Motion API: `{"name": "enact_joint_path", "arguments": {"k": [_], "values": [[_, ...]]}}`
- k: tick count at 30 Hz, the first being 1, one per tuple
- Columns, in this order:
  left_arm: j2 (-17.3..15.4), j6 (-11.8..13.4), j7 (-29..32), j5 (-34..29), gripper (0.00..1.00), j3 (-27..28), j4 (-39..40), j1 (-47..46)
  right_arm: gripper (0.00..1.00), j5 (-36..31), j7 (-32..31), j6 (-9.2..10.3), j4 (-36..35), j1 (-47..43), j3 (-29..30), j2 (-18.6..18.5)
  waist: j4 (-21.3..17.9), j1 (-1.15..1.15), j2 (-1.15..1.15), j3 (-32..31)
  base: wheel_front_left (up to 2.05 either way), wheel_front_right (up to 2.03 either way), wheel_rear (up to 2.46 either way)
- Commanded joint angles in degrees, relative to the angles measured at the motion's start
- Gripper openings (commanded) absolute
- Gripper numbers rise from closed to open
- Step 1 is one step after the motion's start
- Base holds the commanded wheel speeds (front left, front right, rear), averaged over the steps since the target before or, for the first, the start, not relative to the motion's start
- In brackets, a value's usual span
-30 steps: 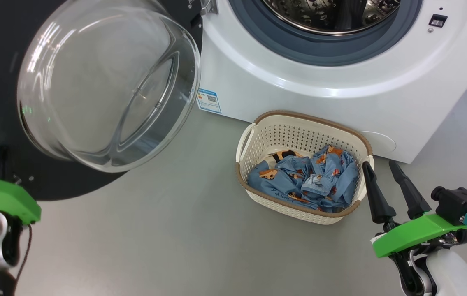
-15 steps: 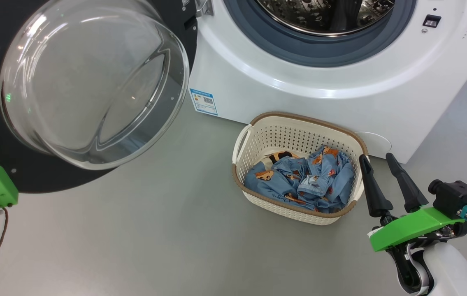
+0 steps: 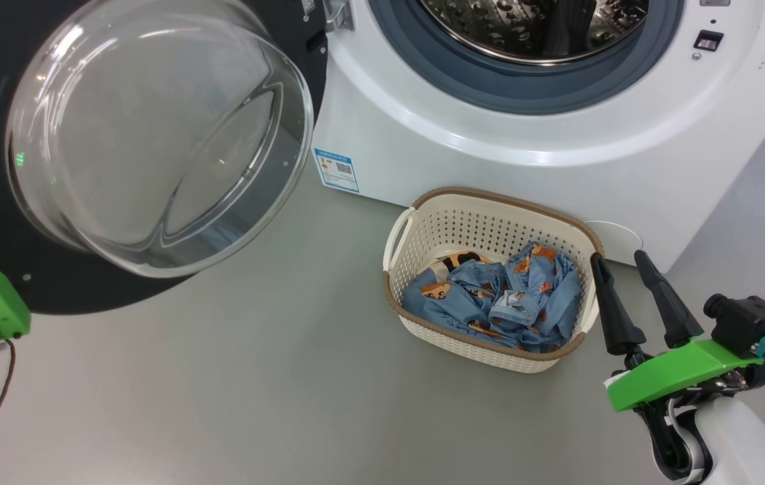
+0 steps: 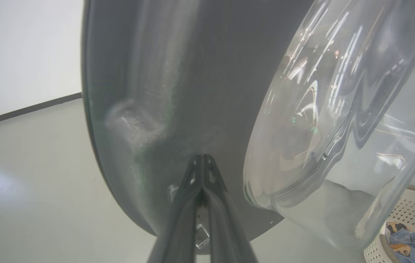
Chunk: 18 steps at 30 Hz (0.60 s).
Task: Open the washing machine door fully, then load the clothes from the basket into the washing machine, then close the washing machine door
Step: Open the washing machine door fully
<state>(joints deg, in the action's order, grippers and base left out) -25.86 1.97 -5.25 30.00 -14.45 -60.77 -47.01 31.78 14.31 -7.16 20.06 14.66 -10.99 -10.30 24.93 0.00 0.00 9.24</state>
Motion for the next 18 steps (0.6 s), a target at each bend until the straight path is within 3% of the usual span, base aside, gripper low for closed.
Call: {"name": "enact_joint_path", "arguments": {"k": [1, 18], "values": [[-3.4, -0.1, -0.9, 0.1, 0.0, 1.5, 0.4, -2.7, 1.0, -0.1, 0.7, -0.33, -1.3, 0.6, -1.0, 0.2, 0.1, 0.0, 0.0, -0.1, 0.0, 0.0, 0.0], [-0.9, -3.9, -6.0, 1.0, 0.0, 0.0, 0.7, 0.7, 1.0, 0.2, 0.7, -0.33, -1.3, -0.2, -0.7, 0.8, 0.0, 0.0, 0.0, -1.6, 0.0, 0.0, 0.0]]}}
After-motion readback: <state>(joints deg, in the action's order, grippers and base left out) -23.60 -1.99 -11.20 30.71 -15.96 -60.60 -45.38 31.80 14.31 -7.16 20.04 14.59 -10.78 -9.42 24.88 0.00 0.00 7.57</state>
